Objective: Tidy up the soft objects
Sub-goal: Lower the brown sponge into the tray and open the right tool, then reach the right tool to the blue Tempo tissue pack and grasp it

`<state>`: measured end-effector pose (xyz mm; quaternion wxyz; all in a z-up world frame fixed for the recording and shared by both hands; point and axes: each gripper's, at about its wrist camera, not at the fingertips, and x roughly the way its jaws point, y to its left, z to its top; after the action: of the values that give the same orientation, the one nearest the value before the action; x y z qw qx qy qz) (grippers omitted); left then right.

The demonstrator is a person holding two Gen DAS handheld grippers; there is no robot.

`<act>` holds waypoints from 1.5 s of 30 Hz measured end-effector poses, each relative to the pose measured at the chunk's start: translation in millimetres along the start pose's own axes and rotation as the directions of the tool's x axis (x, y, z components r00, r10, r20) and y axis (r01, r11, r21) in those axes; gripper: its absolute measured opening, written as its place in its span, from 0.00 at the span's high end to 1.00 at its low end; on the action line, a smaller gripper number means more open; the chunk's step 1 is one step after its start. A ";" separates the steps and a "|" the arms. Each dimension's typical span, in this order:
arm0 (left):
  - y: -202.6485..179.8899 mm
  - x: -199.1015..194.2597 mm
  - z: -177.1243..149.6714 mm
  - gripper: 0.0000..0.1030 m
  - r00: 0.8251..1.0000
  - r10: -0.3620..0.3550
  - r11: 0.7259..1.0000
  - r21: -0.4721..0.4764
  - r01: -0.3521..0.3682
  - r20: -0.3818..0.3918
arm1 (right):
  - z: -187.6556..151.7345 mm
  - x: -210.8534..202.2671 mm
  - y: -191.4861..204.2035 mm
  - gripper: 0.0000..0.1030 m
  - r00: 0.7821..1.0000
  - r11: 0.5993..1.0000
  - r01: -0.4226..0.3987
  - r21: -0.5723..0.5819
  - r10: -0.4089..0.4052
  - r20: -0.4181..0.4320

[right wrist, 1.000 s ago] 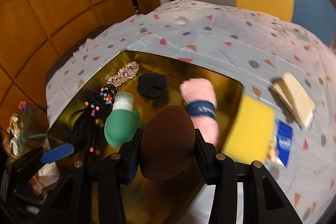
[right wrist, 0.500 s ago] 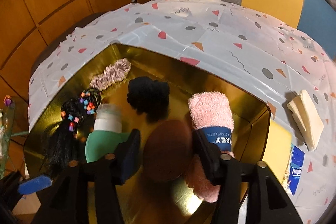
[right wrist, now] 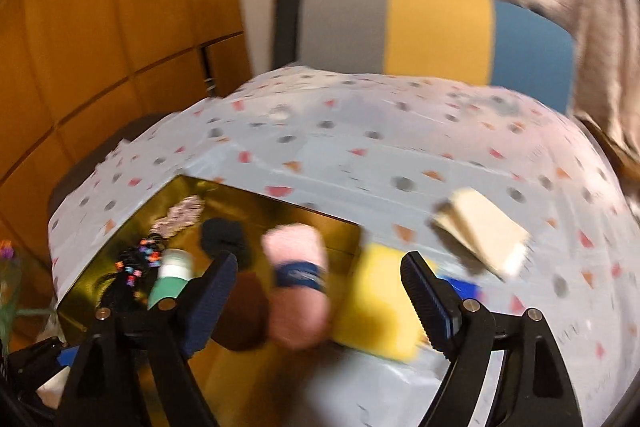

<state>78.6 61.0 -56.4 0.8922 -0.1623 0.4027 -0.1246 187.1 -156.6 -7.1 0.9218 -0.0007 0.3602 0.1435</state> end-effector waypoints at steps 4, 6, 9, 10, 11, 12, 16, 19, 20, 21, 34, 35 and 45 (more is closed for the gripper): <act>-11.6 0.5 -4.2 0.33 1.000 -0.014 0.999 0.035 0.014 -0.010 | -22.2 -7.3 -38.6 0.18 0.997 0.995 0.057 0.079 -0.053 -0.055; -20.3 0.5 -7.5 0.33 1.000 -0.024 0.998 0.056 0.025 -0.016 | -36.7 -9.0 -54.2 0.18 0.994 0.992 0.080 0.099 -0.072 -0.087; -32.9 -0.3 -12.5 0.33 0.999 -0.036 0.995 0.096 0.038 -0.019 | -62.8 -7.8 -72.9 0.18 0.985 0.987 0.116 0.109 -0.099 -0.144; -38.2 -0.8 -14.7 0.33 0.999 -0.041 0.993 0.114 0.043 -0.018 | -72.0 -6.6 -79.2 0.18 0.981 0.986 0.124 0.116 -0.103 -0.165; -42.1 -1.4 -16.4 0.33 0.999 -0.045 0.991 0.127 0.047 -0.018 | -78.9 -6.3 -85.0 0.18 0.978 0.984 0.128 0.125 -0.104 -0.178; -46.1 -2.1 -18.4 0.33 0.999 -0.051 0.989 0.138 0.053 -0.019 | -87.9 -4.5 -90.8 0.18 0.975 0.981 0.133 0.139 -0.104 -0.195; -60.1 -3.5 -25.2 0.33 0.997 -0.078 0.982 0.169 0.082 -0.027 | -104.0 -4.6 -104.8 0.18 0.973 0.974 0.136 0.183 -0.097 -0.207; -67.0 -3.3 -28.2 0.33 0.995 -0.093 0.980 0.175 0.097 -0.034 | -103.9 -3.5 -112.0 0.18 0.976 0.970 0.135 0.203 -0.095 -0.197; -68.2 -2.9 -28.5 0.33 0.995 -0.096 0.980 0.172 0.101 -0.037 | -100.8 -2.8 -114.3 0.18 0.977 0.970 0.135 0.203 -0.097 -0.188; -69.6 -2.4 -28.3 0.33 0.994 -0.104 0.980 0.165 0.109 -0.040 | -96.2 -1.9 -116.3 0.18 0.979 0.971 0.137 0.197 -0.102 -0.177; -72.5 8.6 -19.1 0.33 0.991 -0.116 0.986 0.110 0.122 -0.060 | -31.0 38.7 -147.6 0.12 0.975 0.967 0.166 0.193 -0.131 -0.180; -71.8 9.5 -18.6 0.33 0.991 -0.117 0.987 0.107 0.123 -0.061 | -29.3 42.4 -146.8 0.12 0.975 0.966 0.158 0.203 -0.121 -0.185; -68.3 12.6 -17.7 0.33 0.991 -0.114 0.989 0.086 0.120 -0.074 | -1.7 91.6 -106.9 0.09 0.974 0.966 0.133 0.220 -0.087 -0.209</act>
<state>67.1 -9.4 -49.4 0.8754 -0.1407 0.4166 -0.2006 278.4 -235.1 -80.2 0.8816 0.0730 0.4638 0.0478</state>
